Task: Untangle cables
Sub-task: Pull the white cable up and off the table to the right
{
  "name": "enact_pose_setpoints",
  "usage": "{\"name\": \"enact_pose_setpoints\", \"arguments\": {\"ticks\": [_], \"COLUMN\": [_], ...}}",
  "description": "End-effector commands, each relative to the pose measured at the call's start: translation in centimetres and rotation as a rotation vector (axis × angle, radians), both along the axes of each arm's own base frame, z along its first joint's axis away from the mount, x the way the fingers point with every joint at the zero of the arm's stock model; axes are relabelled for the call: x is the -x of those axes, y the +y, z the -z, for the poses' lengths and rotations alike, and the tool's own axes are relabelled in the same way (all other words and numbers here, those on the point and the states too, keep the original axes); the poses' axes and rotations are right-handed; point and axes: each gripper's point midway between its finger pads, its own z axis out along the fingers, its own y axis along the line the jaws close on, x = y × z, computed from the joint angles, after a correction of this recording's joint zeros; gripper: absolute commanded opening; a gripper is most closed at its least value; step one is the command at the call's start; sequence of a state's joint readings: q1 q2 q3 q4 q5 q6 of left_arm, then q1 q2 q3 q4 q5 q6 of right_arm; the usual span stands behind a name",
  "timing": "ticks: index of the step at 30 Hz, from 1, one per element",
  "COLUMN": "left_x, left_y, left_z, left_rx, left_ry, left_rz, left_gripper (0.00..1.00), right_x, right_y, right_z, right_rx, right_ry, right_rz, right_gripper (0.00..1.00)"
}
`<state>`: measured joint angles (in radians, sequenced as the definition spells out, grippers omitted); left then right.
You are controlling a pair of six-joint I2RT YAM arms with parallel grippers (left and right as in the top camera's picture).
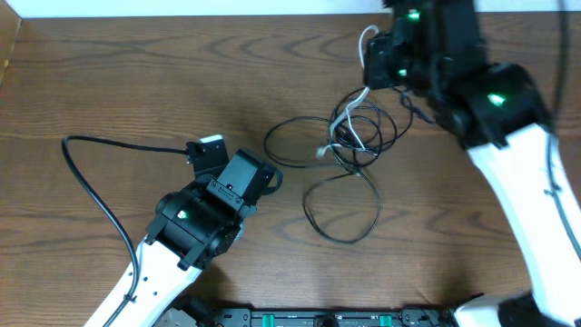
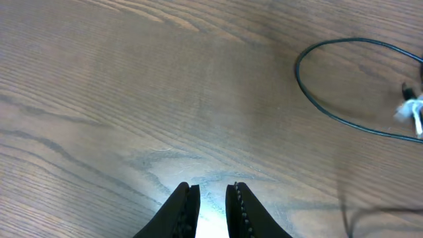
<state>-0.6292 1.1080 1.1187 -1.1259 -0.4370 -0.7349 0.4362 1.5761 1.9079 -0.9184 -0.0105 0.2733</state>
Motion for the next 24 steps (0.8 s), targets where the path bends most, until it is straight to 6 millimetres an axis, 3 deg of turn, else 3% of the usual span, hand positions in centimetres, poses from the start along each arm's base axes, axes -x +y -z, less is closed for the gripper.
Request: {"name": "enact_pose_setpoints", "arguments": {"ticks": [1, 4, 9, 14, 19, 24], "left_x": [0.1, 0.1, 0.1, 0.1, 0.1, 0.1], "left_y": [0.6, 0.6, 0.6, 0.6, 0.6, 0.6], "left_z": [0.2, 0.2, 0.2, 0.2, 0.3, 0.4], "left_rx": [-0.027, -0.028, -0.028, -0.028, -0.03, -0.032], "left_ry": [0.001, 0.002, 0.002, 0.003, 0.005, 0.008], "left_rz": [-0.005, -0.005, -0.005, -0.005, -0.005, -0.005], "left_gripper": [0.2, 0.2, 0.2, 0.2, 0.2, 0.2], "right_x": [1.2, 2.7, 5.2, 7.6, 9.0, 8.8], "right_y": [-0.7, -1.4, -2.6, -3.8, -5.1, -5.8], "right_z": [-4.7, -10.4, -18.2, -23.6, -26.2, -26.2], "right_rx": [0.021, -0.02, -0.118, -0.188, -0.221, -0.213], "right_ry": [-0.147, -0.315, -0.548, -0.724, -0.816, -0.82], "right_rz": [-0.035, -0.043, -0.029, -0.018, 0.007, 0.026], "right_gripper": [0.01, 0.01, 0.01, 0.01, 0.01, 0.01]}}
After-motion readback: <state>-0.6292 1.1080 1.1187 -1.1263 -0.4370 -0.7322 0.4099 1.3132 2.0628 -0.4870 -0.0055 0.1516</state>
